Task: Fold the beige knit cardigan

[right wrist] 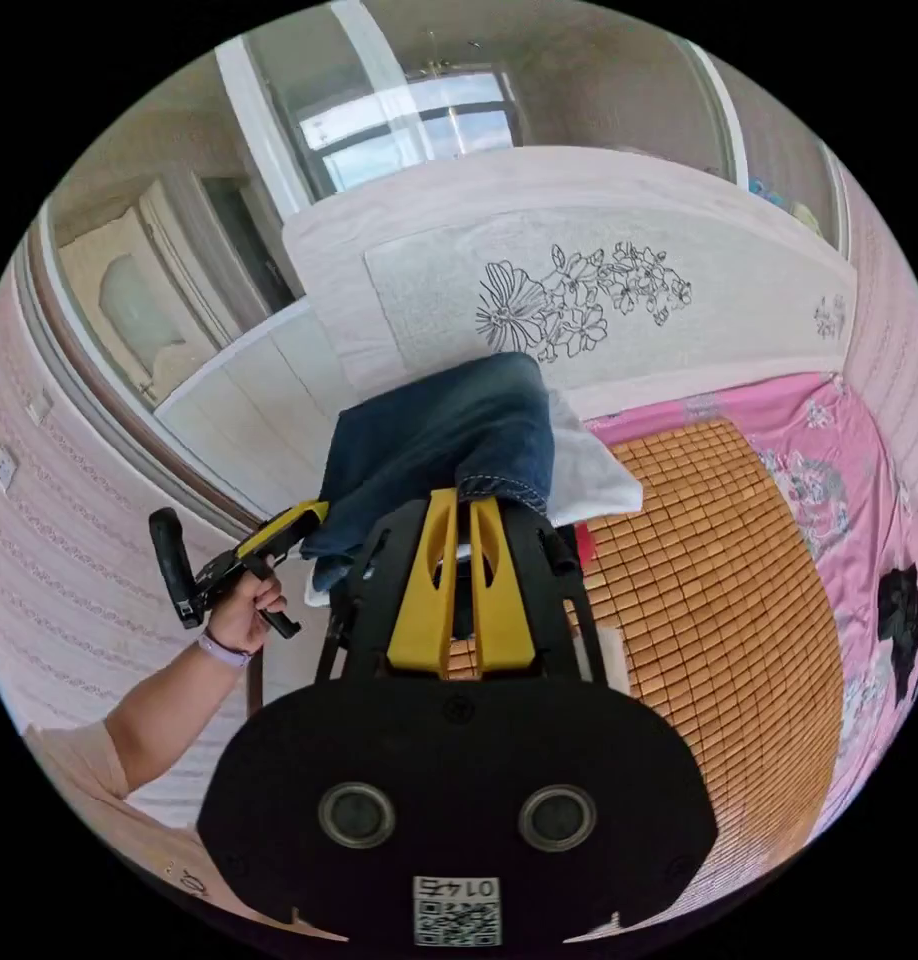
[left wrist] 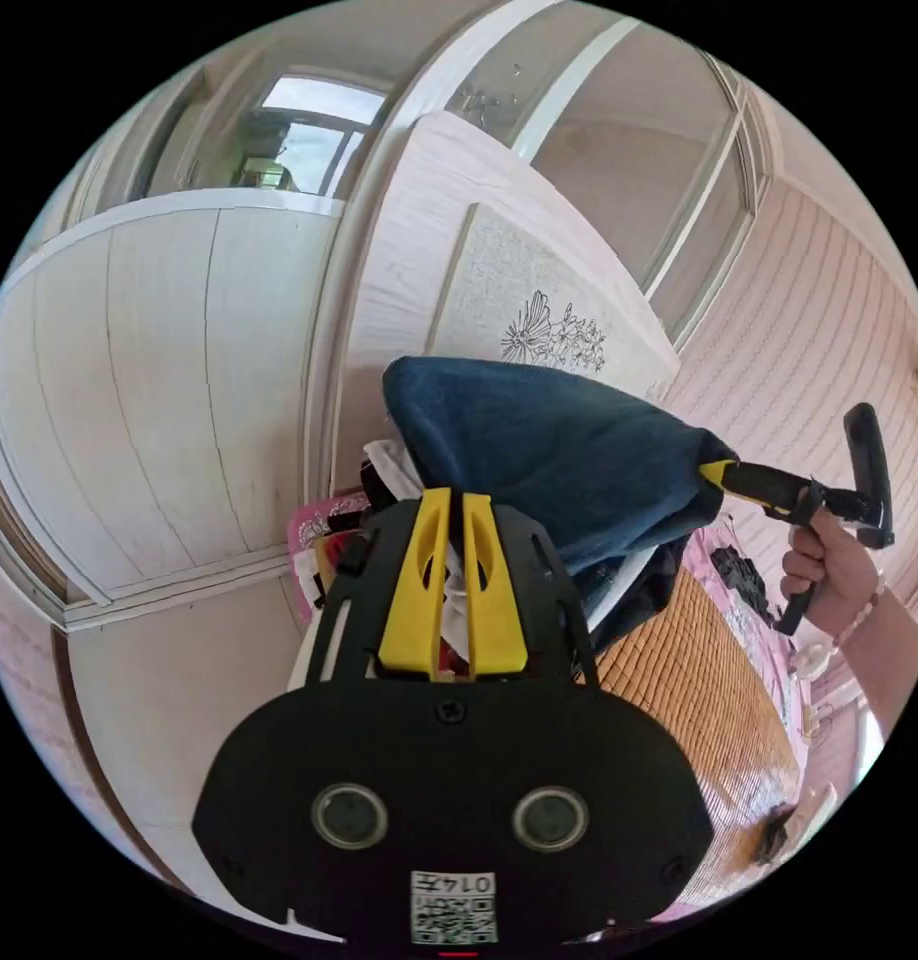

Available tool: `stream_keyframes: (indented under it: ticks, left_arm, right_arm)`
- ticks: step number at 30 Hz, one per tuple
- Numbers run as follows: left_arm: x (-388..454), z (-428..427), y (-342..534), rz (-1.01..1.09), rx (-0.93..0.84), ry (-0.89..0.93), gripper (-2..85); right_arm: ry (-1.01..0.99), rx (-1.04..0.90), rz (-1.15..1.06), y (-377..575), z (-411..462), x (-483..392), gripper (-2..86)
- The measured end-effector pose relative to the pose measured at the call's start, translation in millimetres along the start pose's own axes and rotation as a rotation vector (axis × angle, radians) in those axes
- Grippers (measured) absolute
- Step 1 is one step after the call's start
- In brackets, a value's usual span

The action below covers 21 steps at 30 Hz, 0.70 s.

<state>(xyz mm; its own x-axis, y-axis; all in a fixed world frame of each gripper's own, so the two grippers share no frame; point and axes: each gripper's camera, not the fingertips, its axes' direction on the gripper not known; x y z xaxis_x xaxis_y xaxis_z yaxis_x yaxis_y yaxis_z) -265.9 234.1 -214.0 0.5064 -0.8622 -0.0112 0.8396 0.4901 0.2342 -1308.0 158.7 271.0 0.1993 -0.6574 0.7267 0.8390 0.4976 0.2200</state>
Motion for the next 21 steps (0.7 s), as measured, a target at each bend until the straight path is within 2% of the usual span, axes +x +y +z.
stream_keyframes:
  ticks: [2,5,11,14,17,21]
  left_arm:
    - [7.9,15.3,8.5,0.019,-0.079,0.013,0.5]
    - [22.9,7.3,25.4,0.03,-0.039,0.051,2.4]
    - [50.0,-34.8,92.5,0.023,0.016,0.12,6.6]
    - [69.4,-62.8,149.7,0.088,-0.012,0.099,6.4]
    - [96.9,-81.2,214.4,0.148,-0.11,0.165,6.3]
    - [156.6,-91.8,279.1,0.296,-0.216,0.169,6.7]
  right_arm:
    - [-0.044,0.005,0.049,19.8,-3.5,12.4,1.9]
    - [-0.151,0.056,0.116,46.2,-34.3,32.2,3.8]
    - [-0.11,0.09,0.098,105.4,-125.8,44.5,7.5]
    - [-0.1,0.159,0.061,183.0,-181.9,50.7,7.6]
    - [-0.031,0.091,0.143,305.4,-220.4,68.6,7.8]
    - [0.262,-0.021,0.366,511.7,-301.1,71.6,9.2]
